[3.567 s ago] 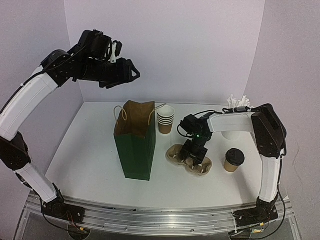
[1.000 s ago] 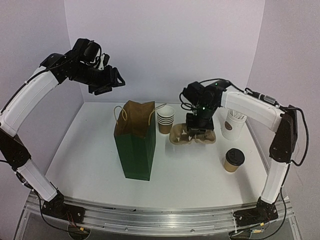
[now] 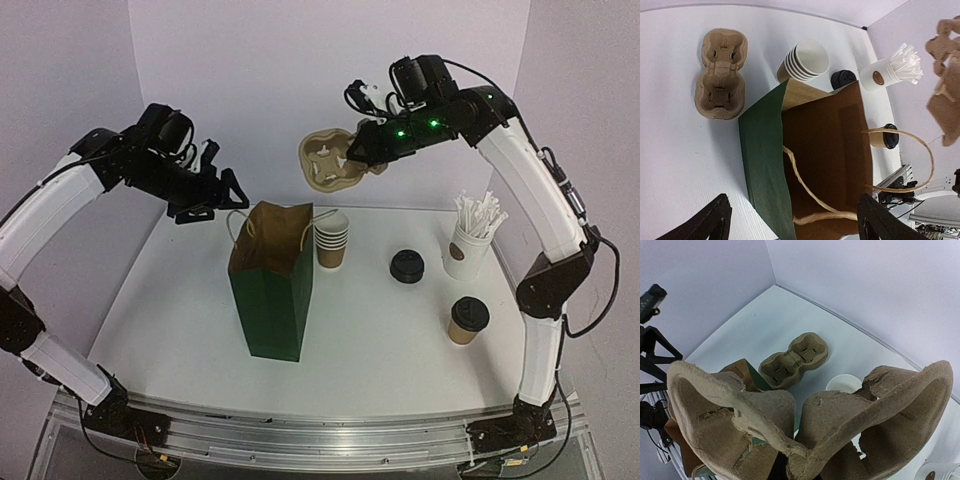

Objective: Pack the takeout coffee

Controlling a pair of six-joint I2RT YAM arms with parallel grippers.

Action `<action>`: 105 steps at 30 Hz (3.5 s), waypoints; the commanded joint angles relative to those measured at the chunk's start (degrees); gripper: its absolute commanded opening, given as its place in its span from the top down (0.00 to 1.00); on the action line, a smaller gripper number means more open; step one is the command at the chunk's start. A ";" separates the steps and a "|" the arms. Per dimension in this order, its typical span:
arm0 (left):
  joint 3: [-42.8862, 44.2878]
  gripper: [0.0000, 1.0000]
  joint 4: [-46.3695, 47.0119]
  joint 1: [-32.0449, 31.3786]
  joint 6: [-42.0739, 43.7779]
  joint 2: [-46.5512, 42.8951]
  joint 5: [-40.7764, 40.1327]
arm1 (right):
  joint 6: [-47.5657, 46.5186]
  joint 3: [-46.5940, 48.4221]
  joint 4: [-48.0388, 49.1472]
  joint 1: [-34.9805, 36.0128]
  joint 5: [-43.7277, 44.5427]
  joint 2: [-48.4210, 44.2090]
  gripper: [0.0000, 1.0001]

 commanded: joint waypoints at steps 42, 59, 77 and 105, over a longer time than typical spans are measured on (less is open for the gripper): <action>12.97 1.00 -7.01 -1.03 2.86 13.91 2.46 | -5.84 4.21 9.43 3.32 -17.22 5.24 1.00; 10.94 1.00 -4.68 -1.03 1.66 13.67 5.17 | 3.77 -7.69 8.80 7.44 -30.74 2.12 1.00; 12.06 1.00 -7.54 -1.03 6.34 14.57 9.76 | -0.67 -7.89 -1.87 7.97 -27.18 4.41 1.00; 12.17 1.00 -5.43 -2.26 7.46 16.17 17.26 | -2.87 -6.47 -8.03 10.52 -9.14 9.45 1.00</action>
